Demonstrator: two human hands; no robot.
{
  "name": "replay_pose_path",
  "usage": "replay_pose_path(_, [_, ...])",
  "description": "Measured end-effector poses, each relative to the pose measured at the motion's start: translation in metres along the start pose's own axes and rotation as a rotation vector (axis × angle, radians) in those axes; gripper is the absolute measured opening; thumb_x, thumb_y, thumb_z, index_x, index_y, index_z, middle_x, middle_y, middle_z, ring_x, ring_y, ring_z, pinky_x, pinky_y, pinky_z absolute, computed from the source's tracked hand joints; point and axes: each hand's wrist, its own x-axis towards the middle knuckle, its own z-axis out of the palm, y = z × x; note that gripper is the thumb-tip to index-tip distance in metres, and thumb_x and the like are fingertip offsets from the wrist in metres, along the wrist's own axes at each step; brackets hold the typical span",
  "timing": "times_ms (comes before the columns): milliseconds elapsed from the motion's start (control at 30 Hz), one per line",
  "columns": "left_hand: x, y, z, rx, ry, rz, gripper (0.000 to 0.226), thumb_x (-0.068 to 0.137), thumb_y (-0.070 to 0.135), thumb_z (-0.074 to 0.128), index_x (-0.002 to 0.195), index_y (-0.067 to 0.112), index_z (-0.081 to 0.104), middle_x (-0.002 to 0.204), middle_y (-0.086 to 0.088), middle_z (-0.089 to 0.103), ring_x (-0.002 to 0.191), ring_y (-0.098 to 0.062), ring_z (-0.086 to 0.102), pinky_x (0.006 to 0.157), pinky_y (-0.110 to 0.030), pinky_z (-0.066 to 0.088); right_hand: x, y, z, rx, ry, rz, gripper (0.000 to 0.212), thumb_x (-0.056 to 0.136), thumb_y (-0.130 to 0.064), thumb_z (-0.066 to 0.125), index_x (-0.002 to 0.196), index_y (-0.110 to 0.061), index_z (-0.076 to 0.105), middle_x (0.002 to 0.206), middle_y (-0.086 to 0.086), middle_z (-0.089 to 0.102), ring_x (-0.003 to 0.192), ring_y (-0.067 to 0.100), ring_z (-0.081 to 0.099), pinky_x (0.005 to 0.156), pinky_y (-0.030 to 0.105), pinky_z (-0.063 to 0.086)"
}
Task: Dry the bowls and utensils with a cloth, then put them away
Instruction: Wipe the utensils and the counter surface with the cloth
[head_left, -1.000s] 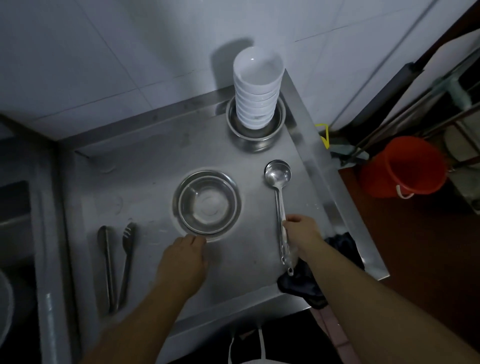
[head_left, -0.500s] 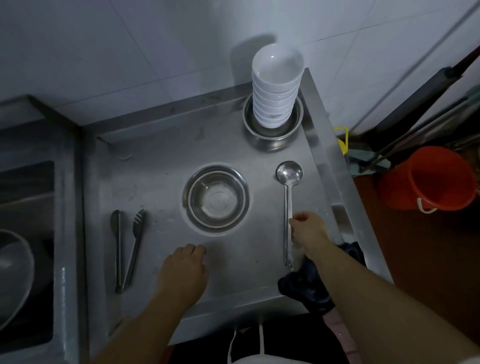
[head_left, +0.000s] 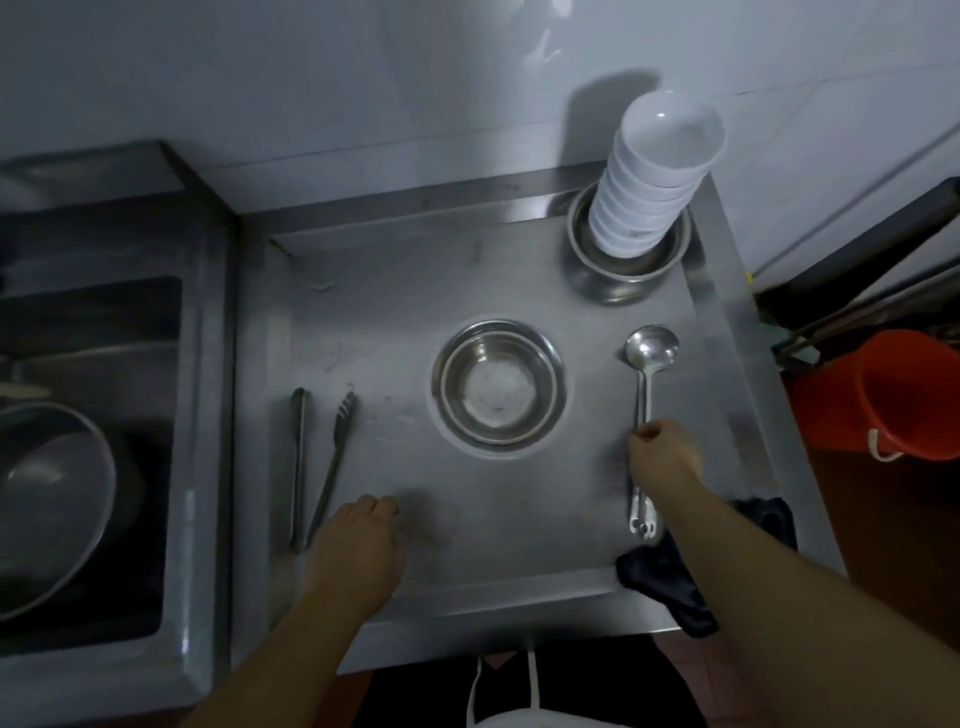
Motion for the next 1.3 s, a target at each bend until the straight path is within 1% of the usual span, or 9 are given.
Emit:
replay_pose_path(100, [0.0,-0.034,-0.002,-0.026,0.005,-0.058,0.041,0.103,0.028,0.051,0.144,0.023,0.055,0.135,0.0,0.062,0.122,-0.023,0.059,0.096,-0.038,0.051,-0.03,-0.025,0.029,-0.062,-0.052,-0.075,0.011,0.099,-0.022,0.062,0.104,-0.014,0.068,0.107,0.014,0.072,0.099,0.035,0.068,0.08,0.031,0.048])
replay_pose_path(200, [0.003,-0.064,-0.003,-0.128,-0.006,-0.131,0.041,0.105,0.026,0.051,0.145,0.017,0.053,0.139,-0.006,0.059,0.125,-0.027,0.056,0.101,-0.04,0.05,-0.068,-0.052,0.067,-0.119,-0.116,-0.168,0.015,0.098,-0.022,0.061,0.106,-0.012,0.069,0.107,0.015,0.072,0.099,0.037,0.068,0.086,0.04,0.056])
replay_pose_path(267, [0.008,-0.08,-0.004,-0.187,0.015,-0.164,0.044,0.105,0.029,0.055,0.146,0.014,0.051,0.142,-0.009,0.057,0.129,-0.028,0.054,0.104,-0.042,0.05,-0.092,-0.068,0.095,-0.166,-0.161,-0.24,0.015,0.097,-0.021,0.061,0.105,-0.012,0.07,0.108,0.016,0.073,0.103,0.038,0.068,0.086,0.039,0.053])
replay_pose_path(400, [0.023,-0.1,-0.008,-0.231,0.032,-0.233,0.052,0.104,0.036,0.059,0.148,0.009,0.047,0.146,-0.013,0.051,0.133,-0.031,0.05,0.106,-0.044,0.049,-0.132,-0.094,0.145,-0.282,-0.251,-0.366,0.009,0.096,-0.023,0.059,0.089,-0.018,0.062,0.097,0.014,0.07,0.098,0.038,0.067,0.075,0.037,0.046])
replay_pose_path(600, [0.043,-0.113,0.002,-0.245,-0.001,-0.297,0.063,0.1,0.042,0.065,0.146,0.005,0.044,0.146,-0.016,0.05,0.127,-0.034,0.057,0.102,-0.043,0.051,-0.164,-0.114,0.186,-0.479,-0.302,-0.492,0.02,0.1,-0.025,0.055,0.106,-0.009,0.065,0.111,0.016,0.067,0.103,0.037,0.064,0.084,0.042,0.051])
replay_pose_path(733, [0.055,-0.116,0.005,-0.255,-0.005,-0.324,0.07,0.099,0.041,0.068,0.149,0.002,0.04,0.147,-0.018,0.048,0.128,-0.036,0.058,0.1,-0.043,0.052,-0.17,-0.118,0.188,-0.573,-0.304,-0.531,0.021,0.101,-0.027,0.051,0.106,-0.01,0.062,0.11,0.015,0.064,0.103,0.038,0.063,0.084,0.044,0.054])
replay_pose_path(933, [0.073,-0.114,0.008,-0.264,-0.047,-0.38,0.063,0.096,0.038,0.074,0.137,0.0,0.047,0.14,-0.021,0.052,0.122,-0.04,0.062,0.099,-0.046,0.053,-0.171,-0.106,0.172,-0.634,-0.293,-0.542,0.021,0.101,-0.025,0.05,0.111,-0.011,0.061,0.113,0.012,0.062,0.107,0.036,0.06,0.086,0.045,0.052])
replay_pose_path(1167, [0.077,-0.101,-0.003,-0.335,-0.056,-0.402,0.045,0.09,0.032,0.077,0.118,0.002,0.057,0.114,-0.021,0.068,0.091,-0.038,0.073,0.079,-0.046,0.065,-0.154,-0.07,0.128,-0.509,-0.248,-0.43,0.022,0.103,-0.027,0.051,0.115,-0.013,0.064,0.115,0.01,0.062,0.11,0.033,0.06,0.091,0.043,0.053])
replay_pose_path(1300, [0.073,-0.059,-0.01,-0.305,-0.017,-0.297,0.051,0.09,0.035,0.078,0.121,0.0,0.055,0.12,-0.021,0.063,0.103,-0.038,0.068,0.086,-0.048,0.061,-0.133,-0.044,0.093,-0.504,-0.216,-0.384,0.025,0.103,-0.027,0.051,0.12,-0.013,0.063,0.122,0.01,0.061,0.115,0.032,0.058,0.092,0.039,0.049])
